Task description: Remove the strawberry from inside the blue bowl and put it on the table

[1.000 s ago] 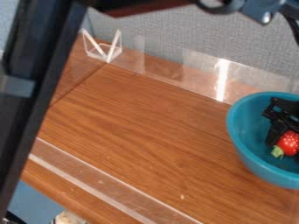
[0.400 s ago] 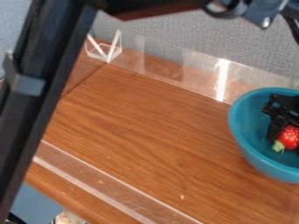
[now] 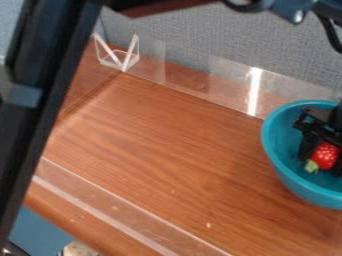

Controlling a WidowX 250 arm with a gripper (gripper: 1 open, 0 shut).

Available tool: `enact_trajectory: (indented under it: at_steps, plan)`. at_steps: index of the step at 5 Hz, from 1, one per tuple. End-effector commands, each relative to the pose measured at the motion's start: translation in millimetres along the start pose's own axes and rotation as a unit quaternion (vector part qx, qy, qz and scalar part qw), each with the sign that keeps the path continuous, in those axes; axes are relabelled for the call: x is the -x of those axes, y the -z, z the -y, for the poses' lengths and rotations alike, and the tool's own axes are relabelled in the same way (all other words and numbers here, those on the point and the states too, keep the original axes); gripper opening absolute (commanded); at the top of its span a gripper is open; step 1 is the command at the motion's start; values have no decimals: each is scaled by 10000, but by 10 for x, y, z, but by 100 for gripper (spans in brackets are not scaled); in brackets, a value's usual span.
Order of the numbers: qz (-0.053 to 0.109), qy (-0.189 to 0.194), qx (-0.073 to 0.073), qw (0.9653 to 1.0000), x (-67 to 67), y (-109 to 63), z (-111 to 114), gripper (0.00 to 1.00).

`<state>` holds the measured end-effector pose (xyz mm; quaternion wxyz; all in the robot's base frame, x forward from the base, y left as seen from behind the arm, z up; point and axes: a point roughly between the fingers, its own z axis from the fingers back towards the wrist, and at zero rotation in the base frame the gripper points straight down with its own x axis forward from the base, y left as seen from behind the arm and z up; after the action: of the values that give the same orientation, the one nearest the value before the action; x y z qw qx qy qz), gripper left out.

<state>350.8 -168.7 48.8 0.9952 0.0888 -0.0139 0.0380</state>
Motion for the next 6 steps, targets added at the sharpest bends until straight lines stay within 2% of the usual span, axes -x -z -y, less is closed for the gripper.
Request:
enact_trajectory:
  at_steps: [1,2,4,6]
  plan:
    - [511,-143,228,9983,-66,-479,-169,0]
    - [590,-166,254,9978,-41,-537,-273,0]
    - [818,26,310,9962,-4,-789,-269,0]
    - [935,-408,240,9945,170,-937,-515,0]
